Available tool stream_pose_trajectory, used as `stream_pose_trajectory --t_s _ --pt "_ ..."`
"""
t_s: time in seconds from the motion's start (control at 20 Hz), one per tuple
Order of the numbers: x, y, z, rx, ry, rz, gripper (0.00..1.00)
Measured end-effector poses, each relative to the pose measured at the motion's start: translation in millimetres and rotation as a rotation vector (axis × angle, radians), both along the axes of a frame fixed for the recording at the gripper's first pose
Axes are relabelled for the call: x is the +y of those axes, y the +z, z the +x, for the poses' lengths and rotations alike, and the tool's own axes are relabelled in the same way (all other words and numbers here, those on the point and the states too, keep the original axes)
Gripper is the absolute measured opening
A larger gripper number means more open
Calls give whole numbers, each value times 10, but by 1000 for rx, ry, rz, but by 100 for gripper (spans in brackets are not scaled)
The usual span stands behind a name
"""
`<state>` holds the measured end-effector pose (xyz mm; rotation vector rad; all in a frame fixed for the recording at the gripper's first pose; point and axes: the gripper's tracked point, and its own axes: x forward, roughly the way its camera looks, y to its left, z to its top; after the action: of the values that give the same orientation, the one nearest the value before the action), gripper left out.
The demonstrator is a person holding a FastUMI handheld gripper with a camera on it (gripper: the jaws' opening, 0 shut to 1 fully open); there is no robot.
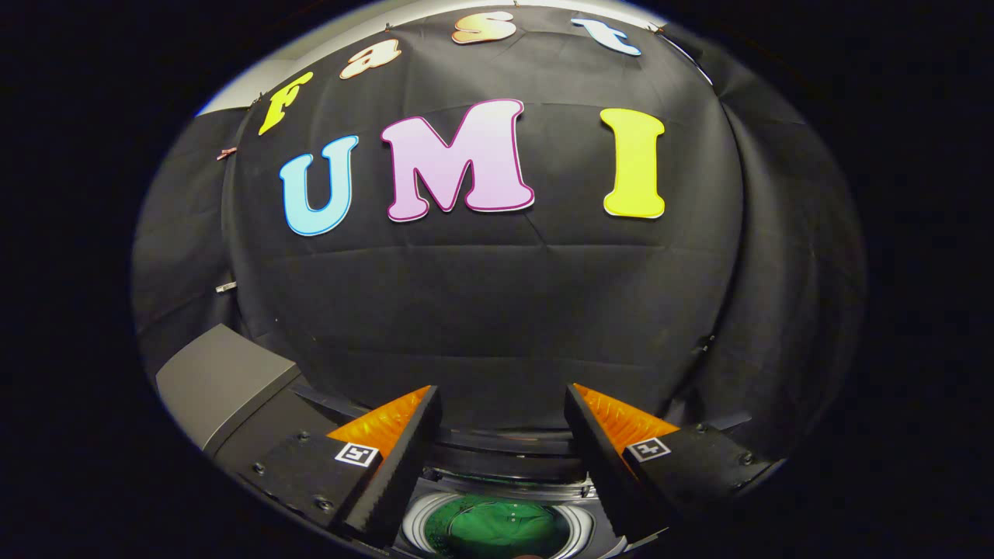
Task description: Put the clothes into the washing machine and then close the washing machine lid.
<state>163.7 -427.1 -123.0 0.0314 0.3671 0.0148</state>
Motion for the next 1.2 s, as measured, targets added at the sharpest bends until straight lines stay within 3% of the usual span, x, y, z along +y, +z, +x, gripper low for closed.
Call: stream_pose_trajectory --t_s 0.75,1.2 --pt "138 -125 -537 60 62 4 99" --pt "501 -391 -853 143 148 -35 98"
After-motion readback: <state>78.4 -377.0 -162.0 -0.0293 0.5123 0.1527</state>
